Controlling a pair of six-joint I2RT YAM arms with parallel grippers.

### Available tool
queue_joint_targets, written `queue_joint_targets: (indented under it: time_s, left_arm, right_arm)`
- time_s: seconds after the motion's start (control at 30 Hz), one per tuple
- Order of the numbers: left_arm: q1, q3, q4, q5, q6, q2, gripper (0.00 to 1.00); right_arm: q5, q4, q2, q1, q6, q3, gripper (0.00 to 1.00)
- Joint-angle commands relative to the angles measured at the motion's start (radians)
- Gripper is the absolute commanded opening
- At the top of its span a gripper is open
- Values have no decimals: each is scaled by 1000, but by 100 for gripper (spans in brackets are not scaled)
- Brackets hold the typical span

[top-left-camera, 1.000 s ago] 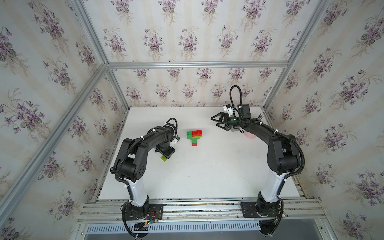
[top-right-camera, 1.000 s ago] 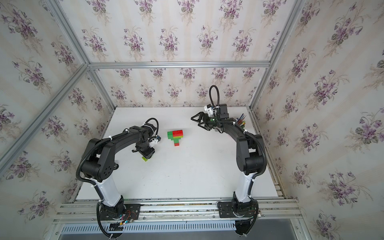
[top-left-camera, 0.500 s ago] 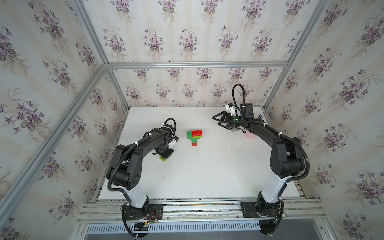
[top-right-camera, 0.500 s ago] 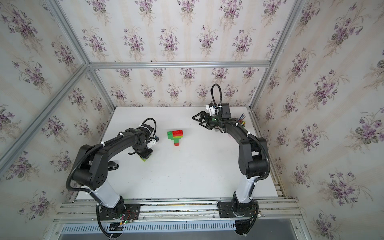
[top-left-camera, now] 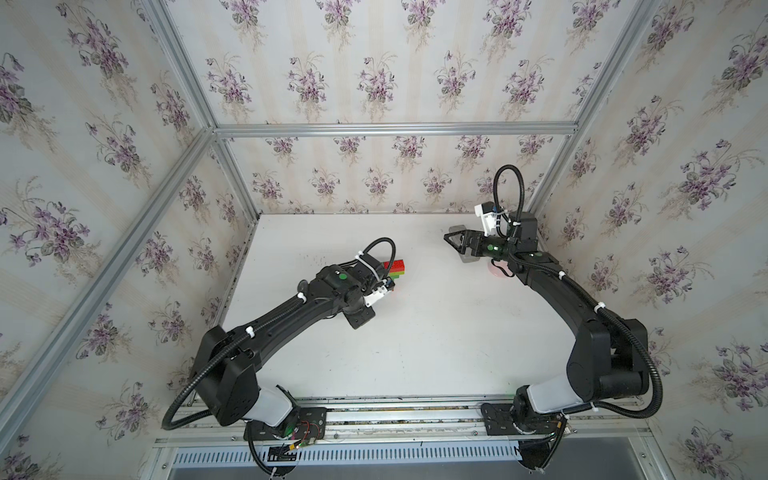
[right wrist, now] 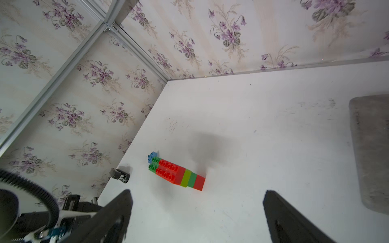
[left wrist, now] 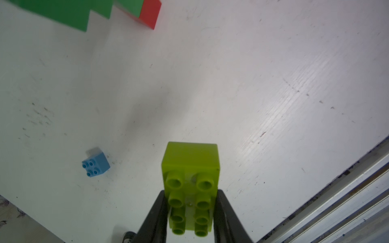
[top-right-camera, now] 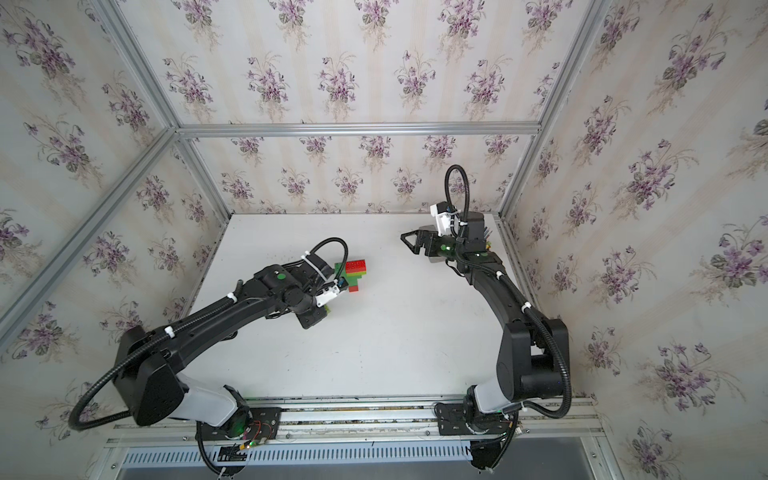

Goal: Assemble a spoon with lego
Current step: Place the lego brick at the center of the board.

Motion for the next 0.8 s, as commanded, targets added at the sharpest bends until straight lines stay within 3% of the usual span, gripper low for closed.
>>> queue_joint_targets:
  time_s: [0.0,0.13,0.47,0.63,0.77]
  left_arm:
    - [-93,37,24,23,-27,79,22]
    - [-167,102,65,47,3,228,22]
    - [-204,182,128,104,42,485,29]
    - [-203,158,152,91,49,451,52]
    - [-173,131,154,113,38,294,54]
  right_arm:
    - [15,36,-14,-13,-37,-5,100]
    - [14,66,-47,-19,-75,-42,100]
    - [44,243,-196,-31,-189,-203,100]
    - [65,188,-224,-31,-300,-209,100]
    - [85,154,-271,-31,-457,-227,100]
